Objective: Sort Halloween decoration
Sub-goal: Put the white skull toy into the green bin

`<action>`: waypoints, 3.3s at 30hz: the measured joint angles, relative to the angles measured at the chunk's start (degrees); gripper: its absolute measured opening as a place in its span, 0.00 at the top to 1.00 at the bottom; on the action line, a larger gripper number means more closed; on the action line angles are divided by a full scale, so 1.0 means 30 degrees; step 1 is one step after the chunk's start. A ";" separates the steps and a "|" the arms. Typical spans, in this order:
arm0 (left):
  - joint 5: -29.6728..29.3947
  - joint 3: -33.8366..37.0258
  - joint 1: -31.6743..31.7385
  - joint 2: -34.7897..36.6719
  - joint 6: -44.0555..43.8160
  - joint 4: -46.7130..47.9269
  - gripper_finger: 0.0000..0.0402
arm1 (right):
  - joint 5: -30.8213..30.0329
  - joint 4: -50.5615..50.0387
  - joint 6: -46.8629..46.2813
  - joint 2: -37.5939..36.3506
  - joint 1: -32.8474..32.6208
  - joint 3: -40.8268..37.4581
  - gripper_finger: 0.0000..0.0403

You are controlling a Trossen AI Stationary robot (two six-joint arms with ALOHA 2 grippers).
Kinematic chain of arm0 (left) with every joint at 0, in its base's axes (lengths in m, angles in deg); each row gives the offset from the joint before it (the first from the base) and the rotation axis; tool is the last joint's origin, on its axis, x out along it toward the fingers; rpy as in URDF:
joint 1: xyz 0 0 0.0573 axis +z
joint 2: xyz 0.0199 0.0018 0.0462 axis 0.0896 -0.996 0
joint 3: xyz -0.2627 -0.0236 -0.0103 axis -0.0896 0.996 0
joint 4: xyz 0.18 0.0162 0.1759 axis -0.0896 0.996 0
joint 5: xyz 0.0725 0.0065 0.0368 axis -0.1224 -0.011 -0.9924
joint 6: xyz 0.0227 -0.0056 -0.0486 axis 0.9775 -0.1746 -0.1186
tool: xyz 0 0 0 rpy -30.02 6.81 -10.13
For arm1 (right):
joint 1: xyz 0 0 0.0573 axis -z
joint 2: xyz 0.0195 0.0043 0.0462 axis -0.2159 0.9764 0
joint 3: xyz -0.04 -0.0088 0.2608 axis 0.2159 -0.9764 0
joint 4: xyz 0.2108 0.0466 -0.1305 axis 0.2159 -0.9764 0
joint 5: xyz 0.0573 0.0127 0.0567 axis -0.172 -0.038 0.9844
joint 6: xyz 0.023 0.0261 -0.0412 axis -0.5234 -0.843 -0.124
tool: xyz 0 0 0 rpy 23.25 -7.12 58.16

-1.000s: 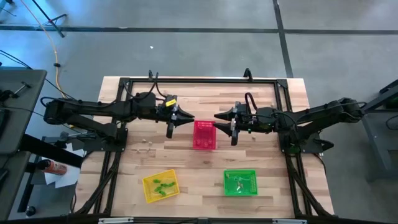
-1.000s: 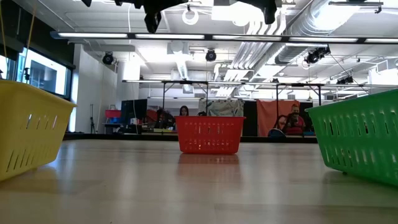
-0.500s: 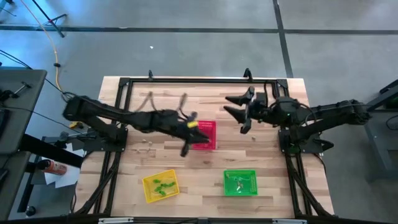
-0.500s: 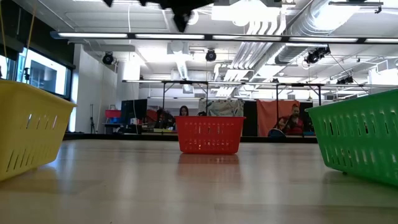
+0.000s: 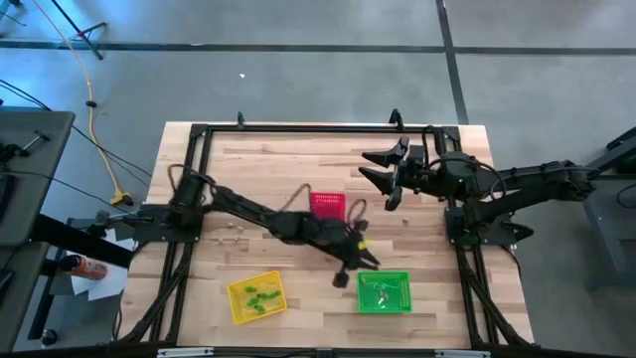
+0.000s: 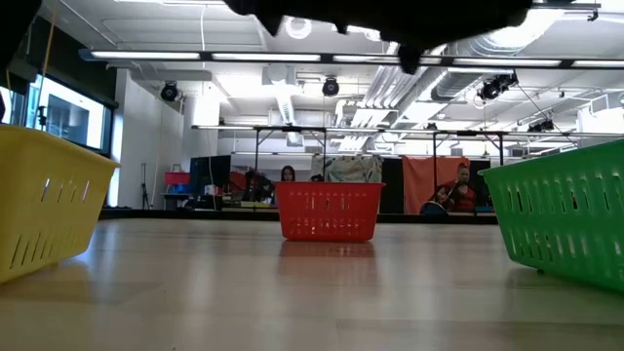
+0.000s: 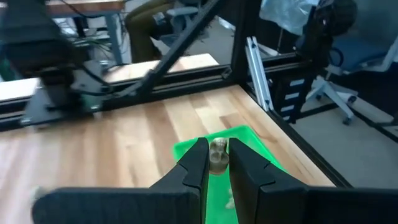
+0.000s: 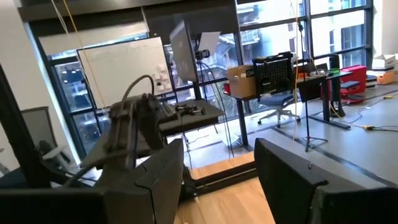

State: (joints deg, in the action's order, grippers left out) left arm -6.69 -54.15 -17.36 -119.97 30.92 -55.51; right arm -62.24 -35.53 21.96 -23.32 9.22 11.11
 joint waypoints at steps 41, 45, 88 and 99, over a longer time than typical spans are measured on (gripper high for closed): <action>-0.2068 -0.2191 0.1564 0.2745 0.0676 1.1886 0.47 | -0.0357 0.0409 0.0030 -0.0056 0.0000 0.0000 0.52; -0.2072 -0.1949 0.2945 0.4980 0.0109 1.4723 0.47 | -0.0478 0.0845 0.0510 -0.0153 0.0007 0.0000 0.52; -0.6334 1.3910 0.3312 1.8876 -0.2561 -0.1938 0.47 | 0.2008 -0.6614 -0.3831 0.1330 0.0654 0.1147 0.52; -0.6888 1.3910 0.3348 1.8876 -0.2831 -0.1940 0.47 | 0.3876 -2.4213 -1.3536 0.2717 0.2776 0.0875 0.52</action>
State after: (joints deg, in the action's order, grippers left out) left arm -27.36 -12.42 -7.32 -63.34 22.43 -61.33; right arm -50.61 -108.17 -18.65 -15.17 17.55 13.73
